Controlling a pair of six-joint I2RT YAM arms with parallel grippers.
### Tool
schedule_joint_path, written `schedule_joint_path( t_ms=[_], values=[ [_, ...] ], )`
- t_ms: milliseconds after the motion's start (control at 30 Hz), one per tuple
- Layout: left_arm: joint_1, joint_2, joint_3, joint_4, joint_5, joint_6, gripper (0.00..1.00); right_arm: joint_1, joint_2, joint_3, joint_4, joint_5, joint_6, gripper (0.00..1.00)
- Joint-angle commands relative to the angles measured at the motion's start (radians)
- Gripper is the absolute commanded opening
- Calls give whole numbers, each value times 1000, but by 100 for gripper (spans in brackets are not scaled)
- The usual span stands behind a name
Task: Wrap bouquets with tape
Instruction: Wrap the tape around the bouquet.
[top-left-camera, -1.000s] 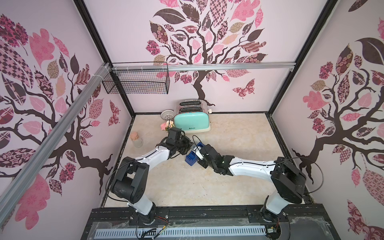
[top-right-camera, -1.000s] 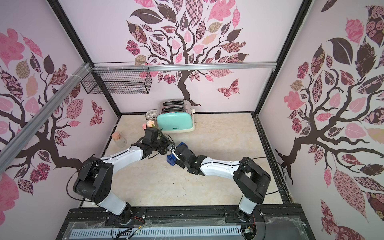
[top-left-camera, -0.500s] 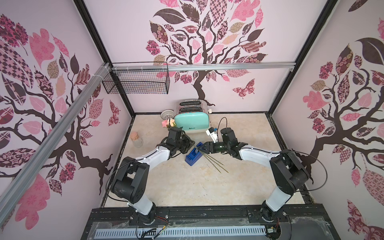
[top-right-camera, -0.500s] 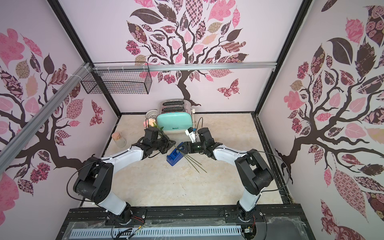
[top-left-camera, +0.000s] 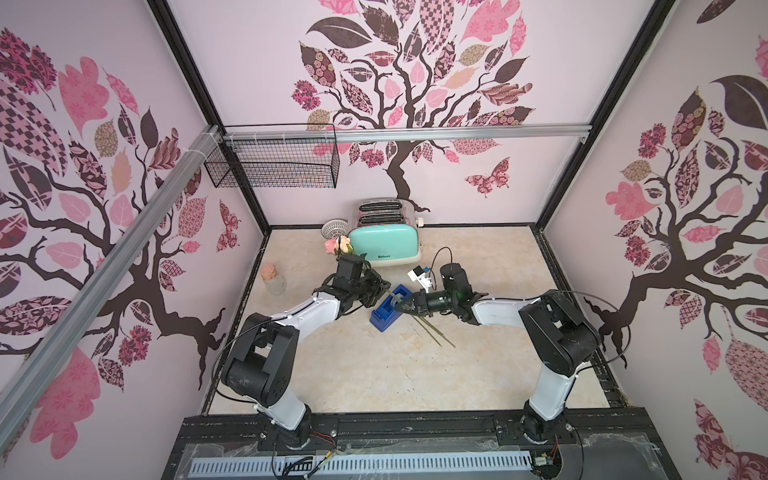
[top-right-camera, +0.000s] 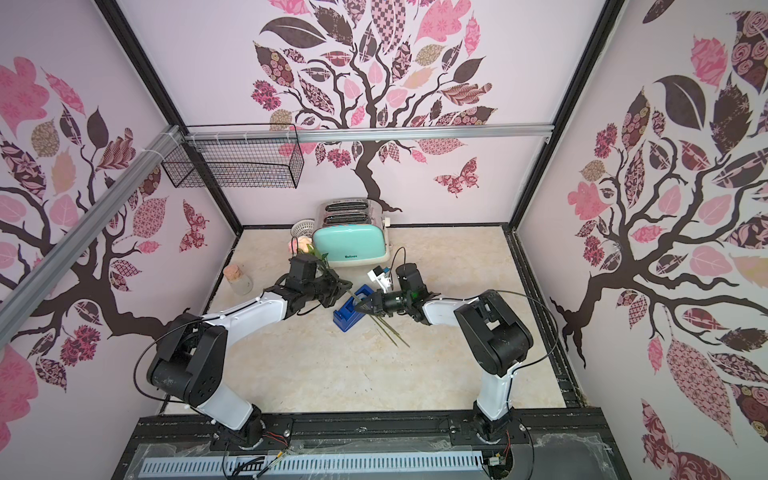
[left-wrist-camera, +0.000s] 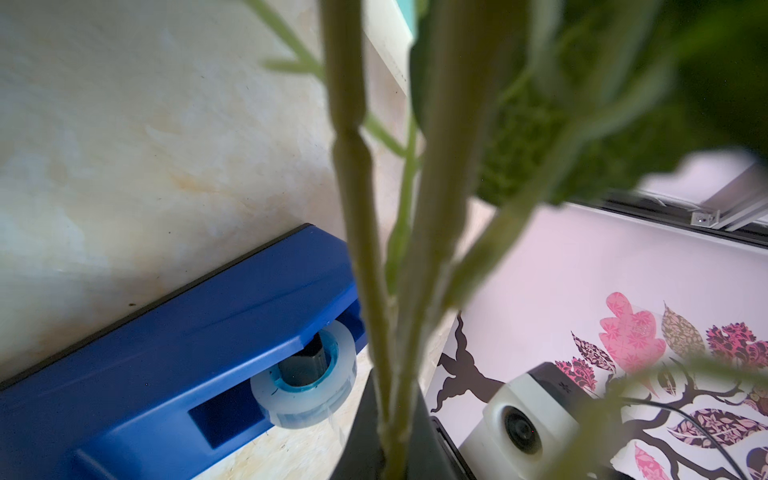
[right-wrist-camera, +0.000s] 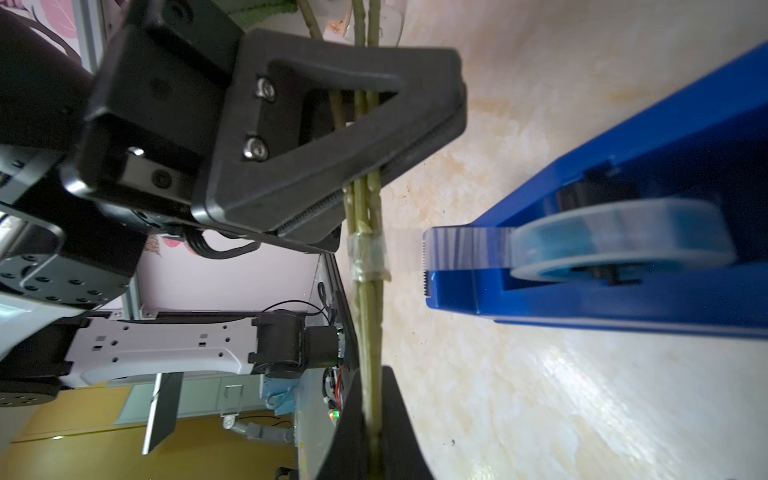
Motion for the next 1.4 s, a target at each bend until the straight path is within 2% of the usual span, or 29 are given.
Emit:
schedule_joint_path(
  t_ms=[0,67,100,133,200,300,400,500,633,733,800,867,933,1033,1133,1200,1367],
  values=[
    [0,6,-5,44,8,6,0,20,-56,90,-325,162,-278,0],
    [0,7,-3,37,6,9,0,52,-81,135,-459,298,-399,0],
    [0,8,-3,32,6,7,3,74,-91,153,-507,377,-458,0],
    [1,8,-2,29,4,7,11,99,-104,162,-538,460,-504,0],
    [2,6,-3,23,5,5,20,147,-127,166,-565,621,-576,0],
    [3,5,-2,17,7,-8,23,214,-153,161,-568,823,-651,0],
    [8,6,-3,9,19,-26,23,291,-169,151,-552,1046,-744,0],
    [9,9,-3,4,28,-40,23,347,-181,130,-508,1193,-822,0],
    [10,20,6,-9,49,-42,20,410,-191,86,-413,1336,-932,0],
    [11,26,-2,-6,53,-46,10,454,-188,62,-348,1397,-987,0],
    [12,26,-11,-3,51,-44,0,473,-188,55,-323,1412,-986,0],
    [17,21,-24,4,48,-38,0,479,-188,56,-323,1401,-956,0],
    [25,12,-43,8,44,-29,0,479,-187,67,-342,1377,-907,10],
    [39,-11,-72,22,40,-10,0,479,-200,73,-372,1303,-819,35],
    [48,-29,-83,22,39,23,0,475,-215,77,-394,1177,-733,56],
    [51,-40,-97,36,38,42,0,454,-224,79,-401,1054,-663,64],
    [63,-67,-151,79,29,69,0,351,-239,53,-342,700,-451,67]
  ],
)
